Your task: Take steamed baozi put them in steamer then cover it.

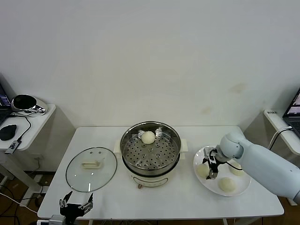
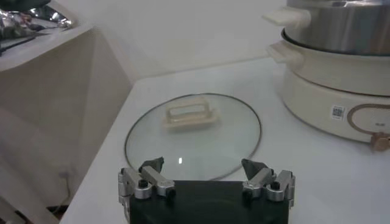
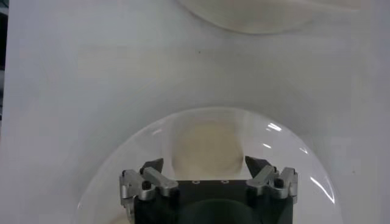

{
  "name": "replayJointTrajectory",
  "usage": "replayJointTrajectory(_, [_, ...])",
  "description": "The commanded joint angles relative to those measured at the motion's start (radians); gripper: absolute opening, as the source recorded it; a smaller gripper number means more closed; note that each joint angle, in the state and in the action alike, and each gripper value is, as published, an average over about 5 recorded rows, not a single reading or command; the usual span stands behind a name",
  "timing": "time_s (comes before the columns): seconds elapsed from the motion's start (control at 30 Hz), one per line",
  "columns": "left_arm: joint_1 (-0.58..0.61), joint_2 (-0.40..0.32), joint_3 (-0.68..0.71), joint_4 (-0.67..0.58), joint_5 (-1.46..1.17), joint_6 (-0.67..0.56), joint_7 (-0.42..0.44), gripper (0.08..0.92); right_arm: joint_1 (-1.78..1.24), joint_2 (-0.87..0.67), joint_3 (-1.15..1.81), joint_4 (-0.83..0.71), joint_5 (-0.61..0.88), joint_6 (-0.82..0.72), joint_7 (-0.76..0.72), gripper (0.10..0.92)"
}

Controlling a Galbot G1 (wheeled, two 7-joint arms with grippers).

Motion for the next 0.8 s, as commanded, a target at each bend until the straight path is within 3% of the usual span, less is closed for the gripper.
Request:
replayJointTrajectory(0.03, [0.002, -0.001, 0.002, -0.004, 0.002, 0.000, -0.001, 0.823, 0.000, -0.005, 0.008, 0.000, 0.004, -0.002, 0.000, 0.595])
replayJointTrajectory(0.3, [-0.008, 0.002, 0.004, -0.008, 0.002, -0.001, -0.001, 0.823, 0.135, -0.097, -0.040, 0.063, 0.079, -0.027, -0.022, 0.569])
replayJointTrajectory(0.5, [-0.026, -0.006, 0.007, -0.026, 0.003, 0.000, -0.001, 0.823, 0.454, -0.150, -0.203, 0.126, 0.209, -0.051, -0.053, 0.568])
replayJointTrajectory(0.8, [-0.036, -0.003, -0.007, -0.066, -0.014, 0.005, -0.003, 0.823, 0.872, -0.041, -0.443, 0.185, 0.429, -0.121, -0.132, 0.568])
